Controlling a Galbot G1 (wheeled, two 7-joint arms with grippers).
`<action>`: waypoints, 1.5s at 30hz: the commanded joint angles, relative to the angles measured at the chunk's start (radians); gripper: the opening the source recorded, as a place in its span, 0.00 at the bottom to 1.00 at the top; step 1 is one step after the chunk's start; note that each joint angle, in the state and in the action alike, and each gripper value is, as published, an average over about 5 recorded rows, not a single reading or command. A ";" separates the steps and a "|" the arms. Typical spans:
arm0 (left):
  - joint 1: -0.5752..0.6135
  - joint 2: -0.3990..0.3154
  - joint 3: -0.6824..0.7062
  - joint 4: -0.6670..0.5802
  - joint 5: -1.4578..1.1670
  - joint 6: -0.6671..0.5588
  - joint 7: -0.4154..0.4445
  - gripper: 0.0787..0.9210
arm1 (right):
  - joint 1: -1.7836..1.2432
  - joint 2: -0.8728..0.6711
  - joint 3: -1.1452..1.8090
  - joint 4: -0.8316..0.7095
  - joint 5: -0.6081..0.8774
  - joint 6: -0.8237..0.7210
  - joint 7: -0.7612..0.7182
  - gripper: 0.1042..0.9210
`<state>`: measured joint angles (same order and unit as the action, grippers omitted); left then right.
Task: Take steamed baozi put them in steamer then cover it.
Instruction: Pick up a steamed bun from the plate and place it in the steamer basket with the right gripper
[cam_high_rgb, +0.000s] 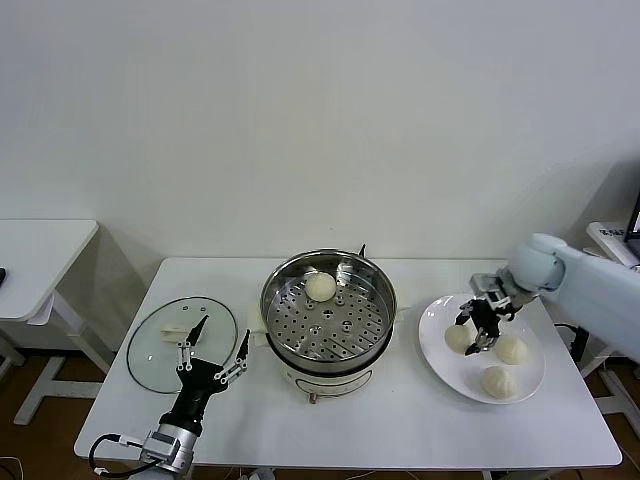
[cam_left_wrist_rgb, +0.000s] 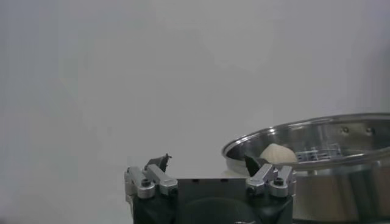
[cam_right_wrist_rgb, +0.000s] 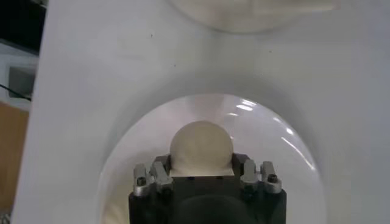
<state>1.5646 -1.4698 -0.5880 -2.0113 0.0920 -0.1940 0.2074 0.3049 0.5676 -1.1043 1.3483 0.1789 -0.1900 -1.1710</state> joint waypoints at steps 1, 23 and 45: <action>0.001 0.004 0.004 -0.011 -0.005 0.001 -0.006 0.88 | 0.555 -0.053 -0.401 0.216 0.253 -0.105 -0.019 0.68; -0.017 0.021 -0.037 0.004 -0.030 0.004 -0.003 0.88 | 0.545 0.532 -0.349 0.189 0.518 -0.436 0.101 0.69; -0.013 0.040 -0.119 0.046 -0.068 -0.012 0.028 0.88 | 0.135 0.928 -0.174 -0.329 0.262 -0.413 0.089 0.71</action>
<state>1.5462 -1.4302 -0.6713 -1.9765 0.0402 -0.2020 0.2266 0.5734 1.3508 -1.3250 1.1996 0.5161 -0.6004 -1.0798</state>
